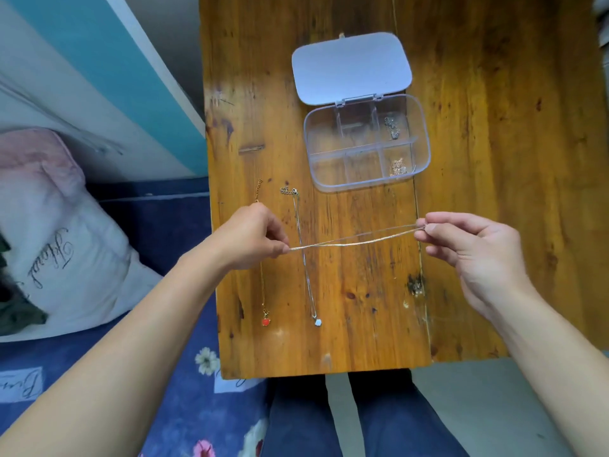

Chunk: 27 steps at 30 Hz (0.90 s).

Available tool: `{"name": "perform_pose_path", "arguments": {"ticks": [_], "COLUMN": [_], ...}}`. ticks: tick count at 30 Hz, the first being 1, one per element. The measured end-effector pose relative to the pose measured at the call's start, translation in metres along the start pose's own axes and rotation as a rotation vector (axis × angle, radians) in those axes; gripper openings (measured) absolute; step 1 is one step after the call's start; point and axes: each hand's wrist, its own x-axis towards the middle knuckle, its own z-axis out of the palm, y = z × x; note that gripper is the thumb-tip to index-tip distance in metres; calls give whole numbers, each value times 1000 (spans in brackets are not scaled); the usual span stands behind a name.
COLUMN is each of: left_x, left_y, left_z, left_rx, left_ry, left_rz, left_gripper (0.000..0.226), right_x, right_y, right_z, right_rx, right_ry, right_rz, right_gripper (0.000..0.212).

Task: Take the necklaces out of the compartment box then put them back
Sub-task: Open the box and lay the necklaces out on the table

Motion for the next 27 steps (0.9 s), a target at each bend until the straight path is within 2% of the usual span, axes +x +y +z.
{"name": "perform_pose_path", "arguments": {"ticks": [4,9,11,16,21,23,27], "left_x": [5,22,31,55,66,68,67], "left_y": [-5,13,22,43,57,60,61], "left_z": [-5,0,8,36,45,45,45], "left_rx": [80,-8,-110,-505,-1081,-1194,-1266], "left_ry": [101,478,559,570,532,548,535], "left_rz": [31,73,41,-165,-424,-459,-461], "left_gripper": [10,12,12,3,14,13,11], "right_x": [-6,-22,-35,-62,-78,-81,-81], "right_y": [23,64,79,109,127,131,136], "right_z": [-9,-23,-21,-1,22,28,32], "right_rx": [-141,-378,-392,-476,-611,-651,-724], "right_ry": [-15,-32,-78,-169,-172,-178,-199], "right_rz": [35,76,115,130,21,-35,-147], "right_gripper": [11,9,8,17,15,14,8]}}
